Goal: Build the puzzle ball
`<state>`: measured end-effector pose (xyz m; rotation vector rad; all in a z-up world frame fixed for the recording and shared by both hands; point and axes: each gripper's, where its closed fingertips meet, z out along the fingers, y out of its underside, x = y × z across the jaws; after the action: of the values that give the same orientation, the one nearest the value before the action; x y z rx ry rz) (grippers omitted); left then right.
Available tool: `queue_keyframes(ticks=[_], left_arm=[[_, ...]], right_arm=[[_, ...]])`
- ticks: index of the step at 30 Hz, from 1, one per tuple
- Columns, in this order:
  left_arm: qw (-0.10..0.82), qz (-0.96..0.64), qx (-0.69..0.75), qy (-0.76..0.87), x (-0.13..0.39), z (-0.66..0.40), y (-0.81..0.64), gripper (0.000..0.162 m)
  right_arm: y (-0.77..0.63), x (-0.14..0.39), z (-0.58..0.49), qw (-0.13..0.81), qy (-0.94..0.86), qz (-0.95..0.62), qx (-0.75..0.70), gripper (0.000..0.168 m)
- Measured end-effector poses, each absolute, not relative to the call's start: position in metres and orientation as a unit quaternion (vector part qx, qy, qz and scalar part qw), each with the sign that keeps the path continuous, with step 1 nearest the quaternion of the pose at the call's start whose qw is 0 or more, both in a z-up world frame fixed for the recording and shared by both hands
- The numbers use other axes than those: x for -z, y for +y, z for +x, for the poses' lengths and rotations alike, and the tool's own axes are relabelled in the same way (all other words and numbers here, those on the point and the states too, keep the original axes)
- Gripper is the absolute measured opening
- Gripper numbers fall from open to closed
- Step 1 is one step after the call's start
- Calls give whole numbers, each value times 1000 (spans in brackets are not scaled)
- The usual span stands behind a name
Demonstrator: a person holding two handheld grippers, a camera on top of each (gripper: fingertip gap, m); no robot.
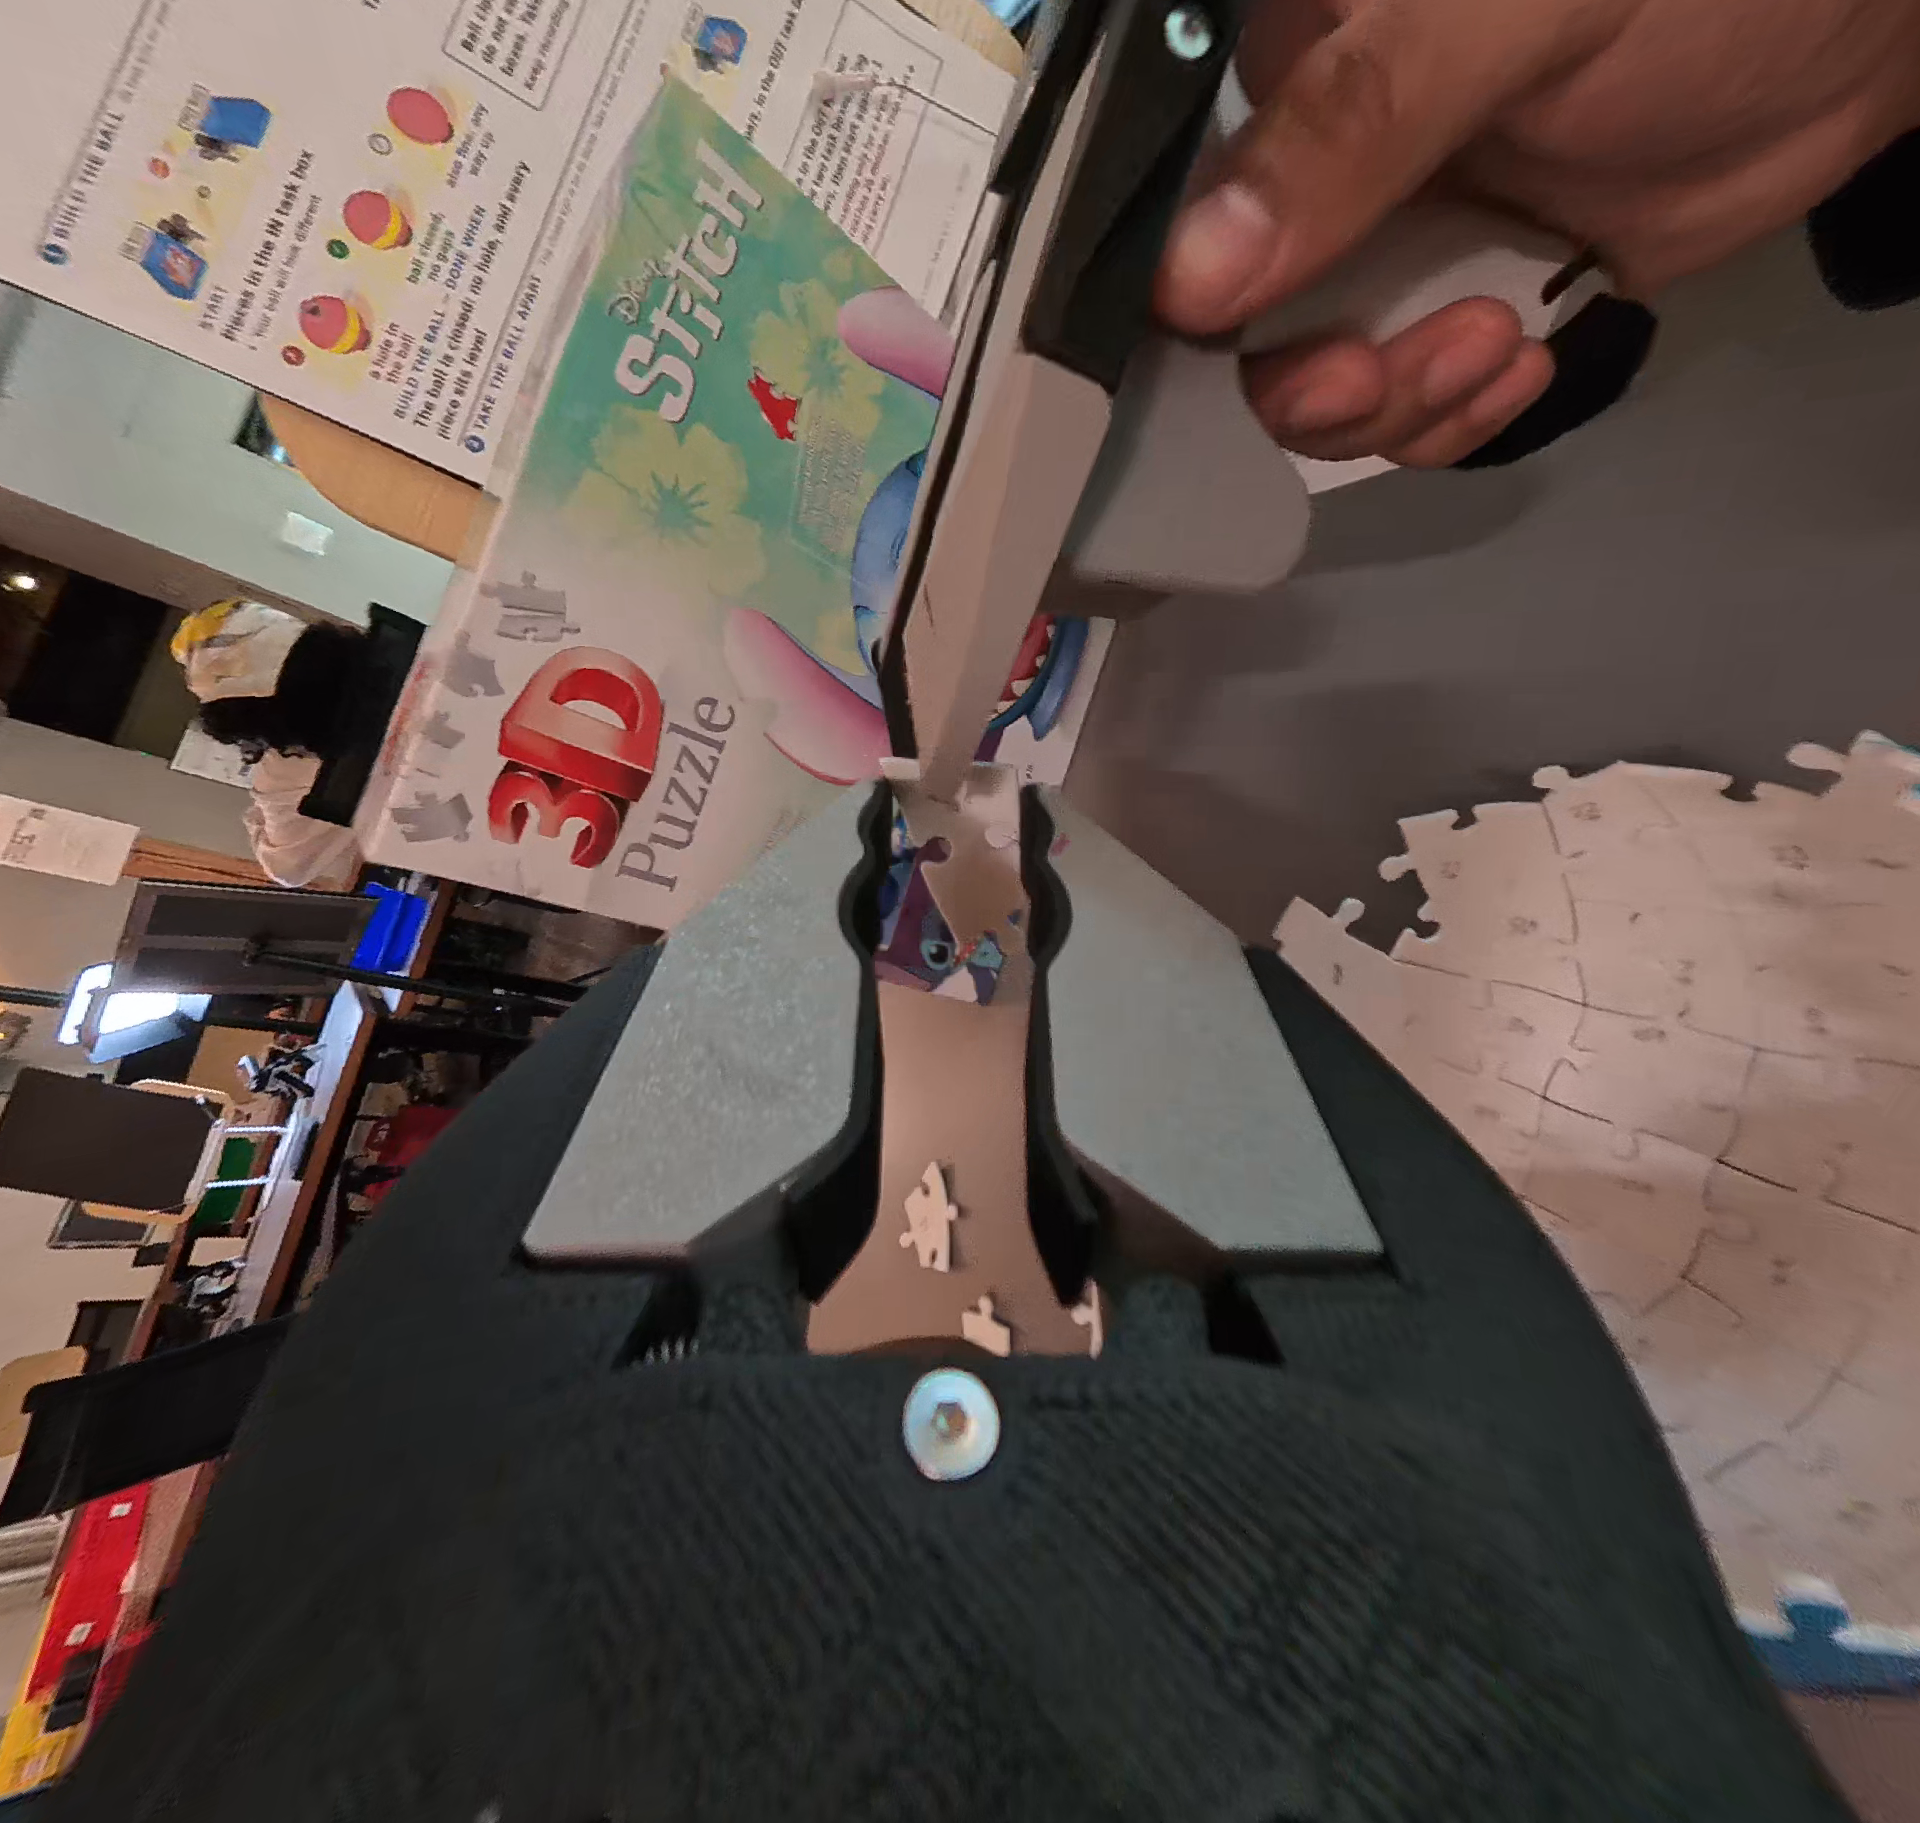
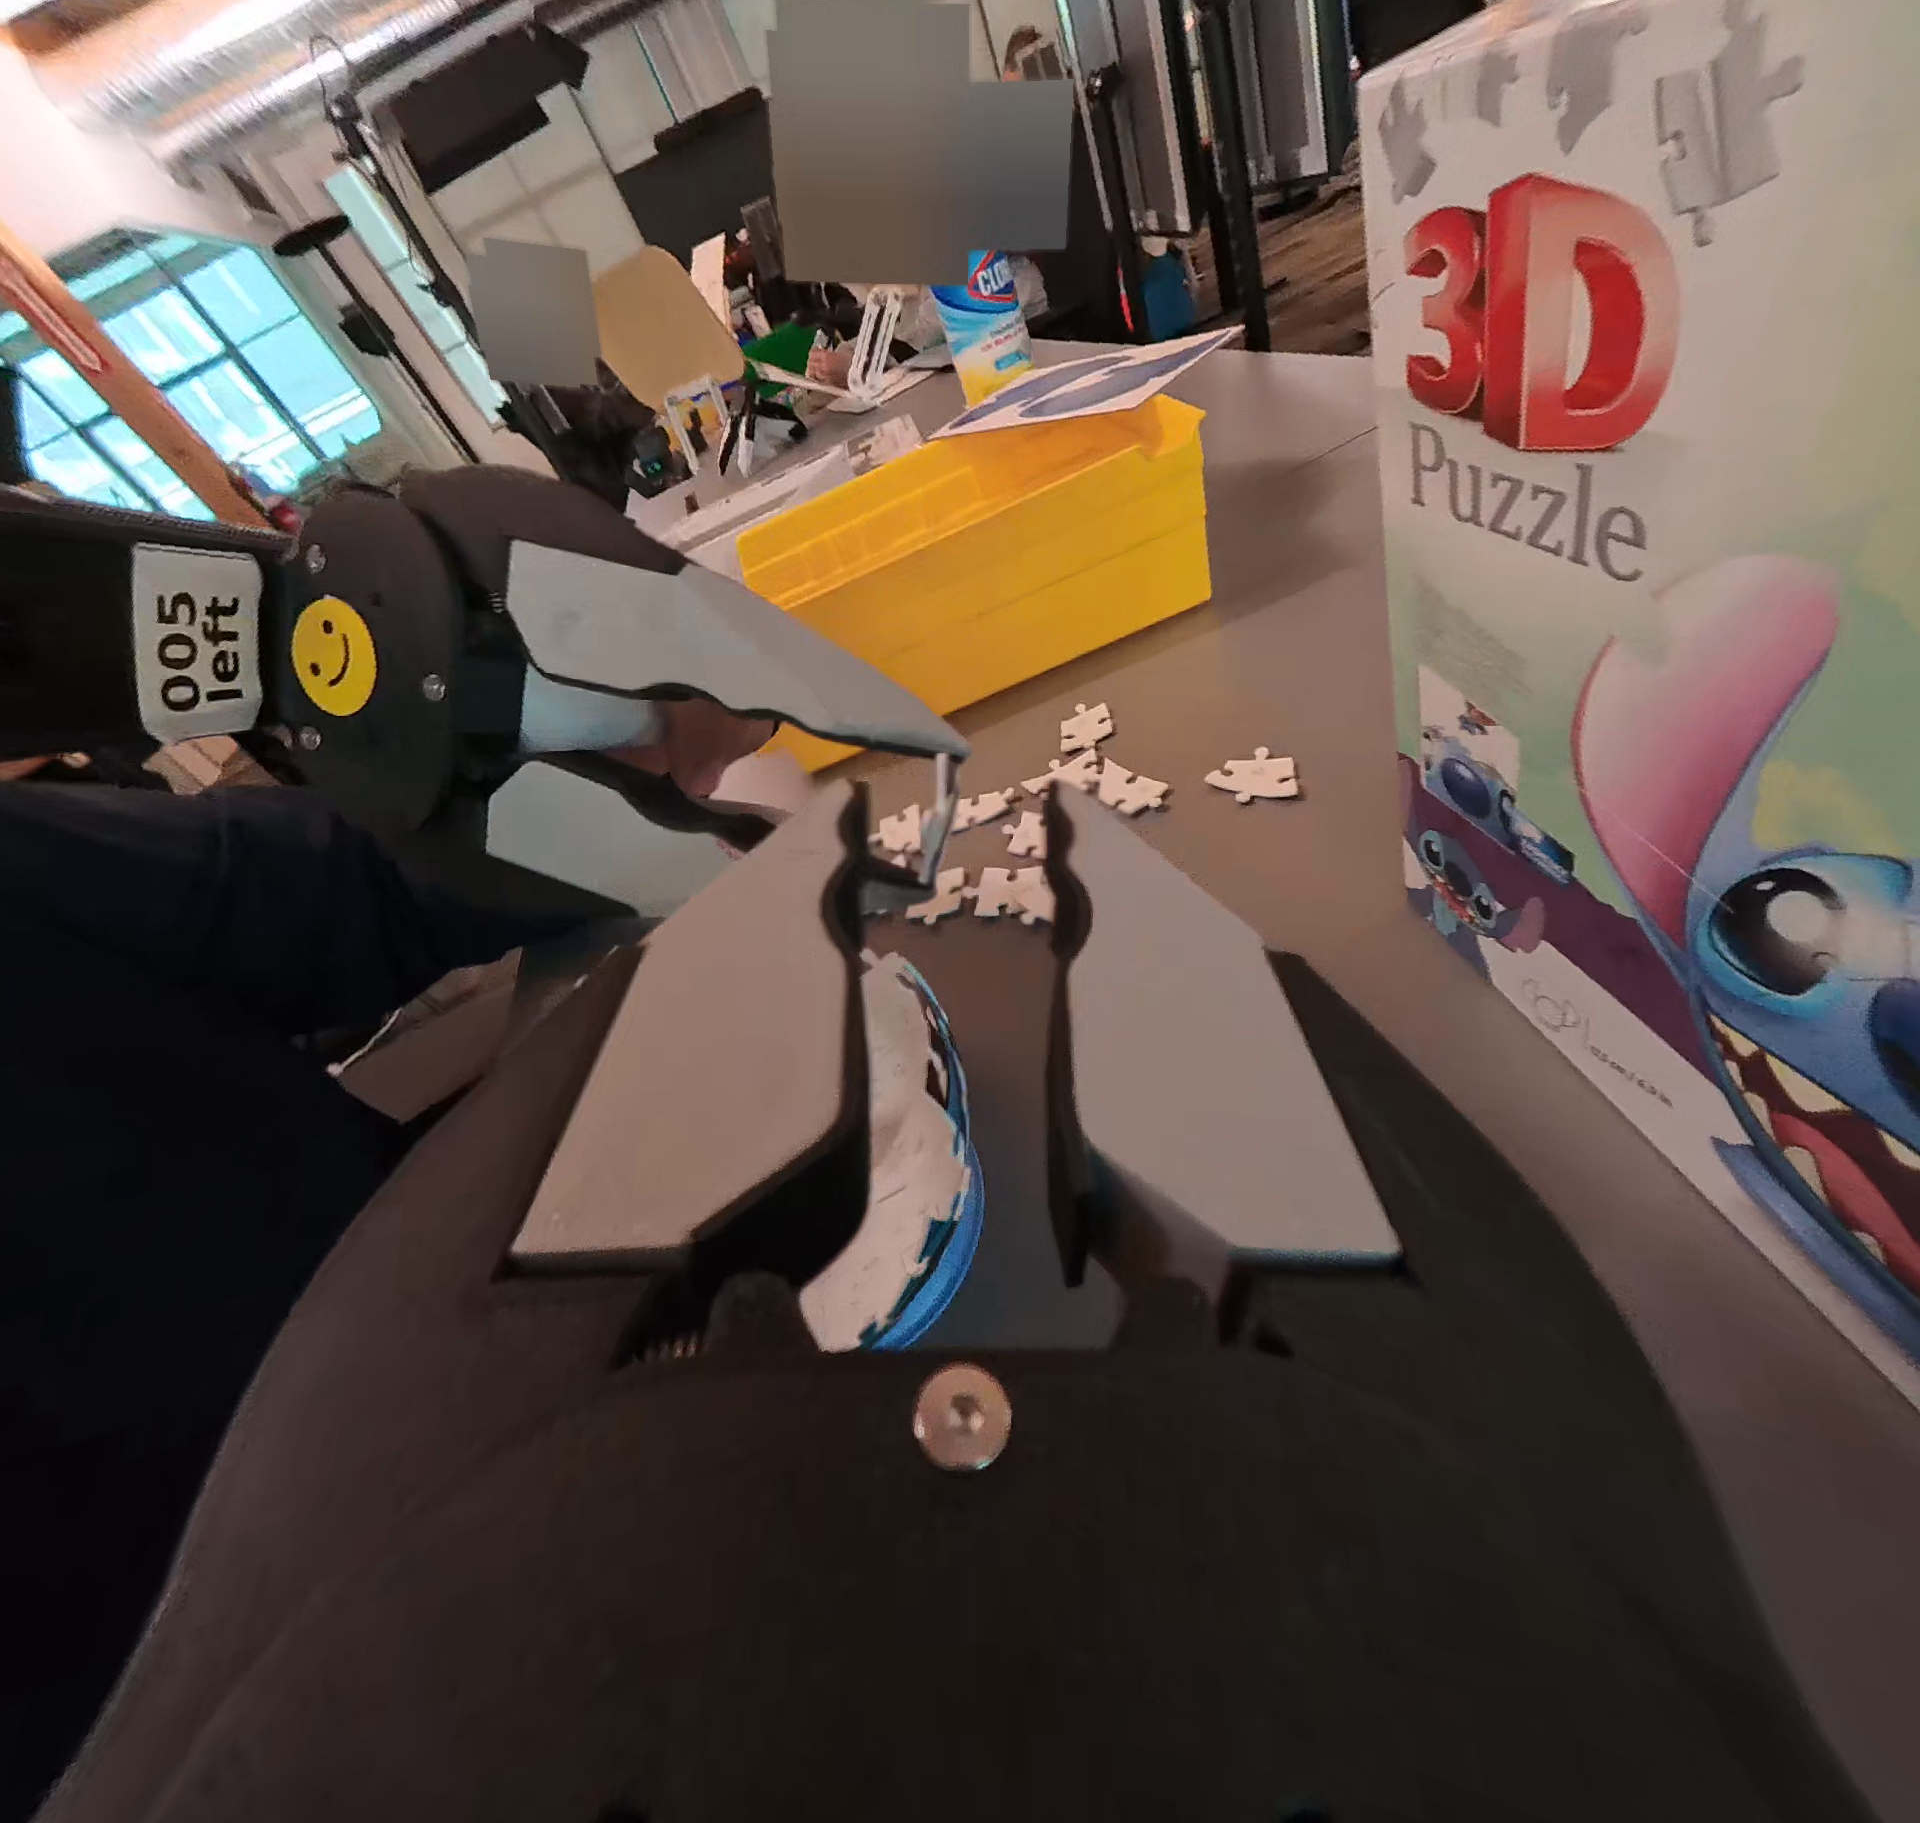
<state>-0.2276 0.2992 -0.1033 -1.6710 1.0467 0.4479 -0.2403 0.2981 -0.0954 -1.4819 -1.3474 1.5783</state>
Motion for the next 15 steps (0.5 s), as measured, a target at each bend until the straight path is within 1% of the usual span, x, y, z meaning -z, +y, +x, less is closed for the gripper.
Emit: queue_keyframes(ticks=[1,5,11,15], left_arm=[[529,-703,-187,438,105,-229,301,22],[525,-706,-168,444,111,-227,302,22],[527,-691,-184,459,113,-223,304,22],[523,-692,-180,464,116,-222,306,22]], right_arm=[[296,98,-240,285,-512,-555,-591,26],[298,108,-238,275,-502,-562,-597,0],[298,111,-237,248,-481,-560,-628,1],[299,114,-237,264,-493,-563,-608,0]])
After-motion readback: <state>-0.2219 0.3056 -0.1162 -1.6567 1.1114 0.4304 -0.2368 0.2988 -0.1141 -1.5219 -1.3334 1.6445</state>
